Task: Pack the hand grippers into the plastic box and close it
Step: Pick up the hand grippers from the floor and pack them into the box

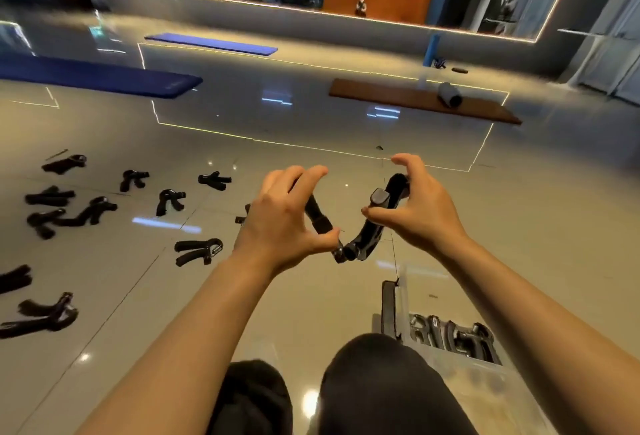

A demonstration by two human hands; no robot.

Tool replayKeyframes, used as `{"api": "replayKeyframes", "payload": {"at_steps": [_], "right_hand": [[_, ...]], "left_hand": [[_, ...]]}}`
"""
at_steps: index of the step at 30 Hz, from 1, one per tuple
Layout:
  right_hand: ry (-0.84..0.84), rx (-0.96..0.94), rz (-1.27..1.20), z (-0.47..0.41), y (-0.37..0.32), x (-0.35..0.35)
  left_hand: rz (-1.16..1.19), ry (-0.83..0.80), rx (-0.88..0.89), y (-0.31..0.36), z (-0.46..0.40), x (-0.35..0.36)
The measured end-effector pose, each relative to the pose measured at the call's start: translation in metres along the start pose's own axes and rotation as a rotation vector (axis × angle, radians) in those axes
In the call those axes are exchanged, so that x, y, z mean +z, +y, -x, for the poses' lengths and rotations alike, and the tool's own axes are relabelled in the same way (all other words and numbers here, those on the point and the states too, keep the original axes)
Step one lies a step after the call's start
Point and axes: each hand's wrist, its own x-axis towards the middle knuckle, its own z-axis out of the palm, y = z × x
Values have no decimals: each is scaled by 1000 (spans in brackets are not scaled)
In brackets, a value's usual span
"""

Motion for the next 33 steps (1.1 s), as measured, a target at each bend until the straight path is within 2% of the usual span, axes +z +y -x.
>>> {"api": "replayKeyframes", "payload": {"at_steps": [4,10,18,24,28,30,32,33], "right_hand": [[-18,-59,-3,33,-21,-10],[-105,-123,92,68,-37,-11],[-73,-136,168,91,-23,-60],[-10,-22,187,78,41,-91],[-50,111,185,73,113,-72],[-172,135,297,76,151,-59],[-339,45,469,78,185,-58],[-371,22,502,76,200,-62]], "left_hand": [[26,62,-113,10,48,-32],[-13,26,-209,24,98,-51],[49,-36,-95,70,74,-29],[116,-115,-62,122,24,22],[146,-225,-41,147,-6,69],[143,-305,-6,157,-18,96],[131,-386,33,169,-27,122],[118,-425,60,175,-31,135]]}}
